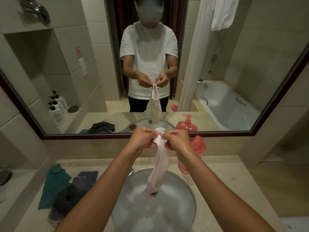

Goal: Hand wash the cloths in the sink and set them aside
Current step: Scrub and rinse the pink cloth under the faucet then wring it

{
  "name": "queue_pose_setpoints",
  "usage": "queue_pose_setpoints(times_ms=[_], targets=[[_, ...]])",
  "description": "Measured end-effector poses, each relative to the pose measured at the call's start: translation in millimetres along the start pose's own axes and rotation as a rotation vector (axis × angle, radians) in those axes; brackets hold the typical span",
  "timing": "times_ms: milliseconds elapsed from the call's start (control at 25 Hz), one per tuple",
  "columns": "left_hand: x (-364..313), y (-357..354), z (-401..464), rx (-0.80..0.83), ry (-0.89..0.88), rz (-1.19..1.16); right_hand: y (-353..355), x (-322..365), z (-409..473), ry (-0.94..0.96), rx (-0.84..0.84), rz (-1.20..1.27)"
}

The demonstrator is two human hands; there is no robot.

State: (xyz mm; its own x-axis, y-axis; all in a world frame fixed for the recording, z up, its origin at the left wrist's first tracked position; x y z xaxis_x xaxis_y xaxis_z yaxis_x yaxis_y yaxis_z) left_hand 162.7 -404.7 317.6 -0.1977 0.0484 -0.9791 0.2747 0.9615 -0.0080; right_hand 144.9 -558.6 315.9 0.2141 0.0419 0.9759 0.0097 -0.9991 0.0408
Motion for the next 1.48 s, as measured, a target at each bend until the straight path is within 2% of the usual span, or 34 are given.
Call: queue_pose_setpoints(times_ms=[200,320,440,600,680,840,920,1040,1120,1200,1360,1480], targets=[[-1,-1,-1,0.021,0.033,0.005,-4,1,1,0.033,0.029,-0.041],[-2,0,-3,0.016,0.054,0.014,-9,-7,2,-0.068,0.103,0.083],[-3,1,-5,0.028,0.039,0.152,-15,-13,1,-0.142,0.213,0.165],[0,6,-7,0.032,0.043,0.125,-15,-17,1,-0.188,0.287,0.253],[-4,8,-6,0.038,0.018,0.090,-5,-14,3,-0.133,0.230,0.201],[-22,9,-7,0.108,-0.070,0.070,19,9,6,0.177,0.054,-0.092],[-35,5,-10,0.182,-0.134,0.028,16,10,8,0.238,0.124,-0.165],[-51,2,-12,0.253,-0.204,0.009,-3,2,10,0.204,0.372,-0.003],[-56,6,-11,0.261,-0.218,0.045,-6,1,10,0.201,0.441,0.096],[-54,15,-9,0.269,-0.197,0.147,-1,4,9,0.211,0.415,0.109],[-44,32,-8,0.313,-0.206,0.451,15,26,8,0.313,0.325,-0.035],[-49,48,-6,0.193,-0.261,0.372,23,34,8,0.349,0.269,-0.020]])
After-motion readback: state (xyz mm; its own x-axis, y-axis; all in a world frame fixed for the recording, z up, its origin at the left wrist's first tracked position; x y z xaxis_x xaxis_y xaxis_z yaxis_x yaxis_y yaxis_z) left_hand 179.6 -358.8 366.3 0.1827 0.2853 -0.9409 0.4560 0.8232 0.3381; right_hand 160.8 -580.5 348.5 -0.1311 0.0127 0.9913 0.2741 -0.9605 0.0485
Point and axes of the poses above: each hand's wrist, its own z-axis towards the middle knuckle, its own y-axis out of the back of the hand, x = y × z, the point moved 9 cm from there along z, towards the middle knuckle, and after that the axes turned 11 degrees about x, right-handed, at the moved point
